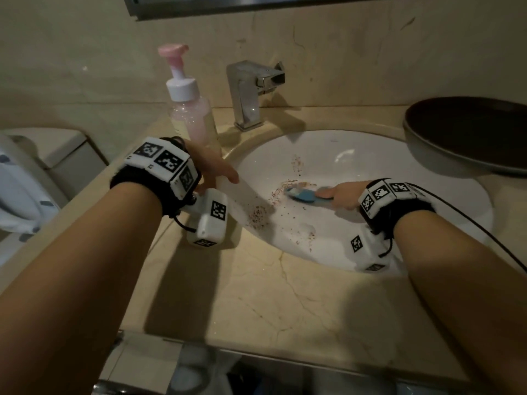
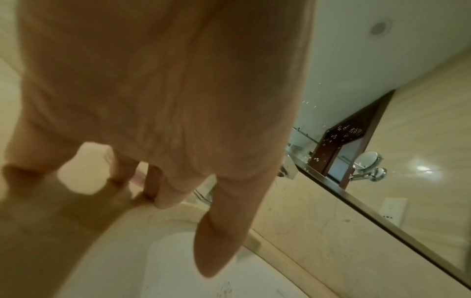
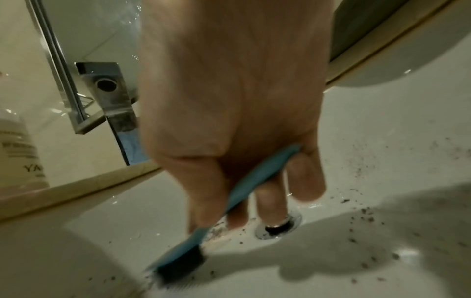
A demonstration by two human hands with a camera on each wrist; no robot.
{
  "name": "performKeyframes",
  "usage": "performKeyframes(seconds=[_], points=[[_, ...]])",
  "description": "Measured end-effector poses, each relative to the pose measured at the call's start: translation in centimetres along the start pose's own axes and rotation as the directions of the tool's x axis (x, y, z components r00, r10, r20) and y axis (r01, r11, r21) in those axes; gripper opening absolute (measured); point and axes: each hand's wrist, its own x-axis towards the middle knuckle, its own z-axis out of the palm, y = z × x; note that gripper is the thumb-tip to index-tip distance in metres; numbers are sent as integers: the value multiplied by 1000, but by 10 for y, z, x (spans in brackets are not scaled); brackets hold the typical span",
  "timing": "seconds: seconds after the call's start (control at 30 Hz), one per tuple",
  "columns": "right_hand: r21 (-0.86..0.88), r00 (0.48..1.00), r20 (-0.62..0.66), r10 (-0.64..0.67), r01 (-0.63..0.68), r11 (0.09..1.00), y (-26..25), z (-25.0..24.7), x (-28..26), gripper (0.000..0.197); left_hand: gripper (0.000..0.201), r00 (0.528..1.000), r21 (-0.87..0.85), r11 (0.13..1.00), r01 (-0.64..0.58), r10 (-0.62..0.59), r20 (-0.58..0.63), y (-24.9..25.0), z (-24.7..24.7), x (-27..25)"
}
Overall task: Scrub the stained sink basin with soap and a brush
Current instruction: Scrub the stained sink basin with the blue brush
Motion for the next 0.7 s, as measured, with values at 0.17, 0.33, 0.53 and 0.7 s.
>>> performKeyframes(seconds=[0.17, 0.33, 0.53, 0.7], points=[[-128, 993, 62, -95, 103, 986, -15, 0, 1, 46, 62, 999, 97, 995, 32, -28, -44, 10, 6, -2], [-178, 996, -88, 14, -29, 984, -1, 8, 8, 48, 53, 1000, 72, 997, 20, -20, -5, 8, 1, -1], [-80, 994, 90, -59, 66, 995, -13, 0, -1, 51, 61, 998, 126, 992, 29, -36, 49, 9, -3, -4], [-327, 1000, -9, -18, 14, 945, -14, 2, 8, 38, 52, 1000, 84, 996, 3, -3, -2, 8, -6, -3]])
